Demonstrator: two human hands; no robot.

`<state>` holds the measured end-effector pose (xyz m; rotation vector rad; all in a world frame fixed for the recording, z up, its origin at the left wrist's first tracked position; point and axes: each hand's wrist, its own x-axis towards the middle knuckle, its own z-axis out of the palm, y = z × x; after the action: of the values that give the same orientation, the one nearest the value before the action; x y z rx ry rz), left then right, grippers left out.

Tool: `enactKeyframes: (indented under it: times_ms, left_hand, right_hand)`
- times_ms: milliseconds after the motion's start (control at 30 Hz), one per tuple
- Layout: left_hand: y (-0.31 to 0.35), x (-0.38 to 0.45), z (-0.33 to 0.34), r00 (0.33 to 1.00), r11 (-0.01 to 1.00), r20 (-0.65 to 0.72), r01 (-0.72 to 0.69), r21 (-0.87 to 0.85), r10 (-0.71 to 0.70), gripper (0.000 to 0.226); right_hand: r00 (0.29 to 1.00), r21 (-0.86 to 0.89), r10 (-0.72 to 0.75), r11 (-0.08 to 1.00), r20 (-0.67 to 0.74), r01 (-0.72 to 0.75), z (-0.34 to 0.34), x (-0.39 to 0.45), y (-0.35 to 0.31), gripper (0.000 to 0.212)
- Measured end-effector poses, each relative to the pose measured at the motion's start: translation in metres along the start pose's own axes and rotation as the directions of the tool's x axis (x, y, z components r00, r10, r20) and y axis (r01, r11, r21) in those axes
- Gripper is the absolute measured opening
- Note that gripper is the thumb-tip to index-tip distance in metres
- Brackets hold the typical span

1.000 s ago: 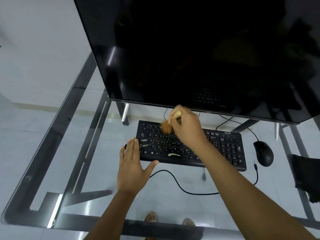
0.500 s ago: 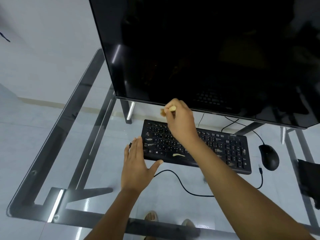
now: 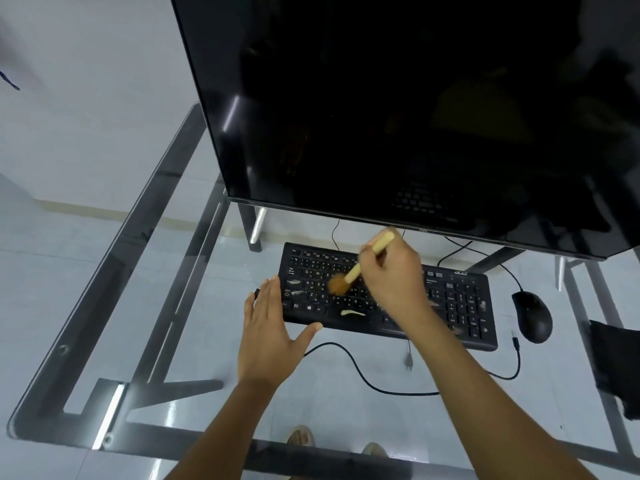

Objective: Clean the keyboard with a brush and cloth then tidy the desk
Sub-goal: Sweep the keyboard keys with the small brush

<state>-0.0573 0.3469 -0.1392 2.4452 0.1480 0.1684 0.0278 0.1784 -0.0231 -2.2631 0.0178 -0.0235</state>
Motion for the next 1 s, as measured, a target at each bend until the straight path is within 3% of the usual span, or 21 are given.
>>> enactKeyframes:
  times_ms: [100,167,233,300,367,433,467,500,600,667,733,833,867,967,1000]
  left_hand:
    - [0.004,0.000,-0.001,1.000,1.000,0.000,0.018,-0.012,-0.018,0.099]
    - [0.003,-0.001,-0.001,0.999,0.999,0.009,0.042,-0.017,-0.042,0.100]
    - [0.001,-0.001,0.000,0.999,0.999,0.019,0.044,-0.009,-0.044,0.100]
    - [0.000,0.000,0.001,0.999,0.999,0.013,0.035,-0.009,-0.035,0.099]
    - [-0.001,0.000,0.002,1.000,1.000,0.007,0.022,0.014,-0.022,0.098]
    - [-0.003,-0.001,0.003,1.000,0.999,0.012,0.007,0.050,-0.008,0.099]
    - [-0.003,-0.002,0.003,1.000,0.997,0.020,0.002,0.073,-0.004,0.100]
    - [-0.003,-0.002,0.004,1.000,0.996,0.028,-0.002,0.094,-0.001,0.101]
    - [-0.002,-0.001,0.003,0.999,0.994,0.032,-0.002,0.113,-0.002,0.100]
    - [-0.003,-0.001,0.001,0.999,0.991,0.032,-0.012,0.135,0.007,0.098]
    - [-0.005,-0.001,0.001,0.999,0.988,0.041,-0.025,0.151,0.019,0.098]
    - [-0.007,-0.002,0.006,0.998,0.986,0.053,-0.037,0.162,0.029,0.099]
    - [-0.007,-0.001,0.006,0.999,0.986,0.042,-0.038,0.162,0.031,0.100]
    - [-0.005,0.001,0.008,0.999,0.983,0.031,-0.044,0.179,0.039,0.102]
    - [-0.005,0.000,0.008,0.999,0.983,0.024,-0.046,0.178,0.042,0.102]
  right_hand:
    - [0.972,0.076,-0.102,0.993,0.213,0.088,0.024,-0.024,-0.025,0.009]
    - [0.933,0.028,-0.125,0.992,0.337,0.123,0.038,-0.034,-0.022,0.011]
    - [0.958,-0.069,-0.088,0.991,0.273,0.110,0.035,-0.027,-0.005,0.010]
    - [0.996,-0.133,-0.077,0.988,0.044,0.082,0.020,-0.013,0.007,0.007]
    - [0.990,-0.048,-0.097,0.995,-0.106,0.093,0.008,-0.003,0.008,0.006]
    - [0.997,0.036,-0.057,0.998,0.050,0.056,0.009,0.003,0.003,0.006]
    - [0.985,0.003,-0.042,0.999,0.168,0.042,0.011,0.005,0.003,0.007]
    - [0.979,-0.063,-0.053,0.996,0.197,0.067,0.013,0.008,0.007,0.009]
    - [0.994,-0.088,-0.100,0.991,-0.042,0.096,0.007,0.021,0.016,0.008]
    - [0.999,0.005,-0.016,1.000,0.036,0.016,0.004,0.024,0.018,0.007]
    - [0.990,-0.059,-0.001,0.998,0.138,0.010,0.001,0.019,0.021,0.010]
    - [0.988,-0.065,-0.077,0.995,-0.134,0.069,-0.017,0.017,0.033,0.009]
    - [0.988,-0.019,-0.057,0.998,-0.145,0.055,-0.024,0.016,0.037,0.008]
    - [0.995,-0.040,0.052,0.998,0.086,-0.049,-0.038,0.009,0.046,0.007]
    - [0.997,-0.079,0.034,0.996,0.070,-0.028,-0.042,0.007,0.049,0.007]
